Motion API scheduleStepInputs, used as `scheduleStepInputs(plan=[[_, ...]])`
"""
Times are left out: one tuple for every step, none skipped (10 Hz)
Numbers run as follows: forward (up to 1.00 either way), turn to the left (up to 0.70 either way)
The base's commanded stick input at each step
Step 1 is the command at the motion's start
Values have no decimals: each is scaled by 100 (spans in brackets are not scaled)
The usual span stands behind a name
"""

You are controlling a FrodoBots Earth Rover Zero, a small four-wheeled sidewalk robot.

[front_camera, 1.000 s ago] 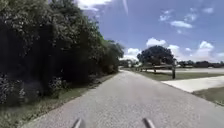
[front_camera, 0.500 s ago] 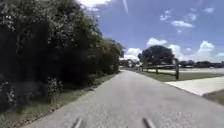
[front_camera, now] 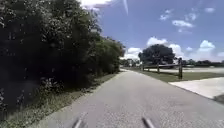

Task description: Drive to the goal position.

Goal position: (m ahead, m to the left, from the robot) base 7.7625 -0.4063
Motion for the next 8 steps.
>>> scheduleStepInputs(plan=[[50, 0], [50, 0], [50, 0], [50, 0], [50, 0], [50, 0], [50, 0], [50, 0]])
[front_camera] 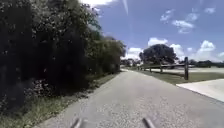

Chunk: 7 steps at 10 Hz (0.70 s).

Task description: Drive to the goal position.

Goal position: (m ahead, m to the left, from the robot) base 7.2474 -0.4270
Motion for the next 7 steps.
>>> scheduleStepInputs(plan=[[50, 0], [50, 0], [50, 0], [50, 0], [50, 0], [50, 0], [50, 0]])
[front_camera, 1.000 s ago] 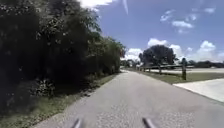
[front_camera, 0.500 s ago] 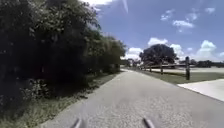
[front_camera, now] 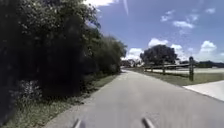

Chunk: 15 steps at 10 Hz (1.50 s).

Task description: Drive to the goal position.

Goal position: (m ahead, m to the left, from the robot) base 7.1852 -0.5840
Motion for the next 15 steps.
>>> scheduleStepInputs(plan=[[50, 0], [50, 0], [50, 0], [50, 0], [50, 0], [50, 0], [50, 0], [50, 0], [50, 0], [50, 0], [50, 0], [50, 0], [50, 0], [50, 0], [50, 0]])
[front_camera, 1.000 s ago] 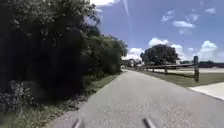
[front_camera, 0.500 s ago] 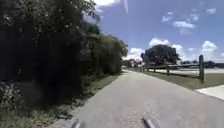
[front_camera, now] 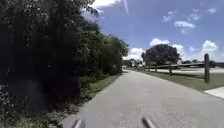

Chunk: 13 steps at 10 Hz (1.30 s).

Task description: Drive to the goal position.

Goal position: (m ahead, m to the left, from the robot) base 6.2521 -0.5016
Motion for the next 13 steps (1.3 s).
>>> scheduleStepInputs(plan=[[50, 0], [50, 0], [50, 0], [50, 0], [50, 0], [50, 0], [50, 0], [50, 0], [50, 0], [50, 0], [50, 0], [50, 0], [50, 0]])
